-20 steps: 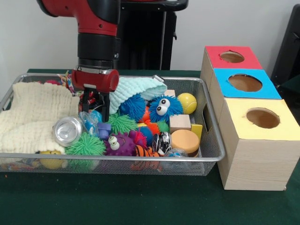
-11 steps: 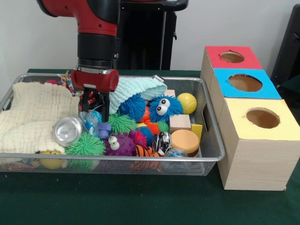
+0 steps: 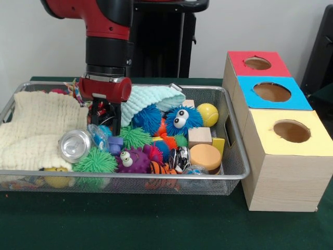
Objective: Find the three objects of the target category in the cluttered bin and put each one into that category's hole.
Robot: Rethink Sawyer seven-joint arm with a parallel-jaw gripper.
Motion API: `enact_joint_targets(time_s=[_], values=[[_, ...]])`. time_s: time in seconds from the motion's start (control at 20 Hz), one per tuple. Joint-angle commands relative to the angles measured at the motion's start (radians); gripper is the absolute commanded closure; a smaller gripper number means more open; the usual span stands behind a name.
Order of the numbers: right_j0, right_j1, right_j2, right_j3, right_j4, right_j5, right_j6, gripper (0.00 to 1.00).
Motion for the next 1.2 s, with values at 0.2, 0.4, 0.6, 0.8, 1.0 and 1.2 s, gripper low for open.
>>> enact_joint_targets(time_s=[0.2,0.4,0.6,0.8,1.0,1.2], values=[[0.012,0.009,0.010,0.015,0.066,-0.006,0.245,0.00],[0.016,-0.028,-0.005,0.039,0.082,0.061,0.228,0.00],[-0.013,-0.058,0.007,0.062,0.071,0.123,0.202,0.00],[-0.010,-0.101,-0.009,0.066,0.084,0.218,0.174,0.00],[-0.015,-0.120,-0.016,0.063,0.088,0.291,0.157,0.00],[-0.014,-0.113,-0.019,0.055,0.077,0.294,0.162,0.00]])
